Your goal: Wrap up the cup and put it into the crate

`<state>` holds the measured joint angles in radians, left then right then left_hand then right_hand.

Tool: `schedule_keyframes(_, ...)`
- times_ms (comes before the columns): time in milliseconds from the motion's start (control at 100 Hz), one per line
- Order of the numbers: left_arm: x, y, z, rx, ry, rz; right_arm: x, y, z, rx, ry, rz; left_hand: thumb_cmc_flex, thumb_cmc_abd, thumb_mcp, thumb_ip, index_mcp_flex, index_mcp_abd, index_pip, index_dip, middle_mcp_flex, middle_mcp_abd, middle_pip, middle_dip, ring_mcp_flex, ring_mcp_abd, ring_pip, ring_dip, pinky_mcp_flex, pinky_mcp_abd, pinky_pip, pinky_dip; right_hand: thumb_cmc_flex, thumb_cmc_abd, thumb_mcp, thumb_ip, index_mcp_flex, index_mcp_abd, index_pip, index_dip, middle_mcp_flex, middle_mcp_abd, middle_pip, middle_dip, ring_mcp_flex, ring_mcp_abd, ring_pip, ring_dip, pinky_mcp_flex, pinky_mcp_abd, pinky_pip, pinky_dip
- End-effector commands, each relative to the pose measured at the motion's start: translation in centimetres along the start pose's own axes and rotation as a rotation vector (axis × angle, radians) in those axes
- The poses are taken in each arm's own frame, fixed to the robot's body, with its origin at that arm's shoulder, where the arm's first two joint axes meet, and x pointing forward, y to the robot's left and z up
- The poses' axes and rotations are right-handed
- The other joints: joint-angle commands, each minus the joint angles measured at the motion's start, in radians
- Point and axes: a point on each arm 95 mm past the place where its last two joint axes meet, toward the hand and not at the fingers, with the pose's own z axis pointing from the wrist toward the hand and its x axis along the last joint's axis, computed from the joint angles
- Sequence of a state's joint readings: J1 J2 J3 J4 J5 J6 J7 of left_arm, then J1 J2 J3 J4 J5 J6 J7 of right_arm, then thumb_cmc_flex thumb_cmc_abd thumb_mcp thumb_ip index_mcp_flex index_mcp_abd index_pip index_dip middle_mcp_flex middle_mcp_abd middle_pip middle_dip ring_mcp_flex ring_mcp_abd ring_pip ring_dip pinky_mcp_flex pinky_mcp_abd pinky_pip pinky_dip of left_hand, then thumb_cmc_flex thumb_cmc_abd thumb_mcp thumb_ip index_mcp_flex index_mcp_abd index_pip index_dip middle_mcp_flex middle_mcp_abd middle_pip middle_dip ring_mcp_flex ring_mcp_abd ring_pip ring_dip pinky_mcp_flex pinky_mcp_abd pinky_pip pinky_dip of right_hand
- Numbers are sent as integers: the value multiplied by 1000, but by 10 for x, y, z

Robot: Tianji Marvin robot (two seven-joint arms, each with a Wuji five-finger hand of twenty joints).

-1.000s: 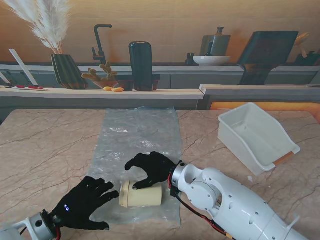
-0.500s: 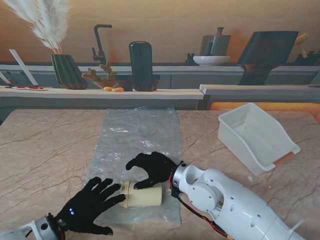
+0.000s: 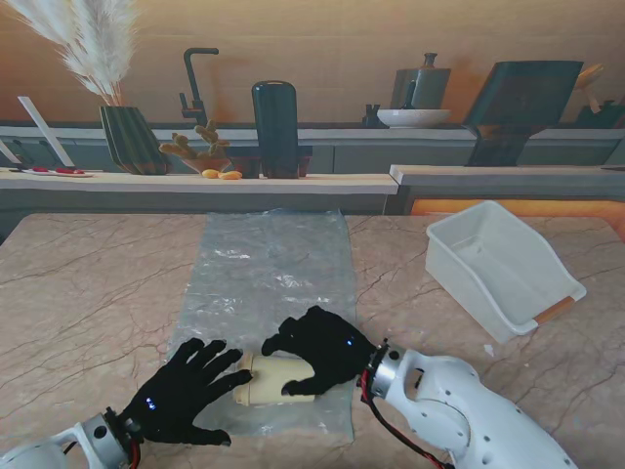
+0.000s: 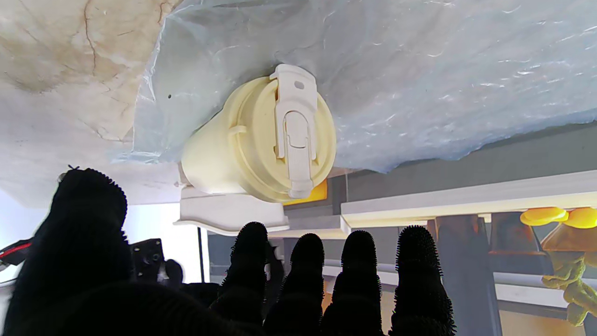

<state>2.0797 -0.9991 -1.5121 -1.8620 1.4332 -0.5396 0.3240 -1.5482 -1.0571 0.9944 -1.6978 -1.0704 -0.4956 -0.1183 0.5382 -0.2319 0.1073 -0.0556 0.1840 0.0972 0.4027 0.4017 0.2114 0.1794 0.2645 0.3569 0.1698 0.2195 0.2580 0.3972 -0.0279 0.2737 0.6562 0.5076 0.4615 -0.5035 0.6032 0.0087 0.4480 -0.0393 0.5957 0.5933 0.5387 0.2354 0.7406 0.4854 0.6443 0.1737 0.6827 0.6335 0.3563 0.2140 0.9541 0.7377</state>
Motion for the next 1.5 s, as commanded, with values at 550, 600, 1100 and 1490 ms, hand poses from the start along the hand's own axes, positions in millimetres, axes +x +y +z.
schedule_keyframes(550,-2,4,12,-9,-107,-52,27,-42,-51,61,92,-261,71,42,-20,23,-19,-16,21,-14,-10,24,-17,-42,-30,-30,-5,-68,-2,-201,-92,-200,-209,-110,161,-4,6,-71,114,6,-62,-50,265,211,-114,-98,450,241,-148,-112,278,110)
schedule_keyframes(600,-3,6,14,-2,-122,-70,27,-44,-51,60,96,-285,75,42,-20,23,-17,-15,21,-14,-8,24,-17,-43,-34,-28,-9,-73,-7,-201,-99,-205,-217,-115,169,-5,10,-74,118,6,-69,-51,273,224,-128,-103,469,253,-165,-119,293,118)
schedule_keyframes(1100,-3,8,46,84,-114,-175,20,-66,-42,124,96,-323,132,109,-65,17,3,-41,-3,-26,52,-21,-33,-70,-15,-43,-28,-101,-10,-189,-155,-243,-193,-186,198,-14,51,-91,144,6,-85,-42,319,280,-130,-115,533,307,-190,-136,373,147)
schedule_keyframes(1490,-8,29,60,-78,-105,-392,15,-67,-36,140,71,-334,146,32,253,-20,262,-67,67,14,370,-45,-5,-43,163,-43,-14,-94,37,-200,-196,-256,-128,-163,169,-14,91,-96,159,8,-61,-35,316,283,-108,-109,534,310,-172,-129,383,142)
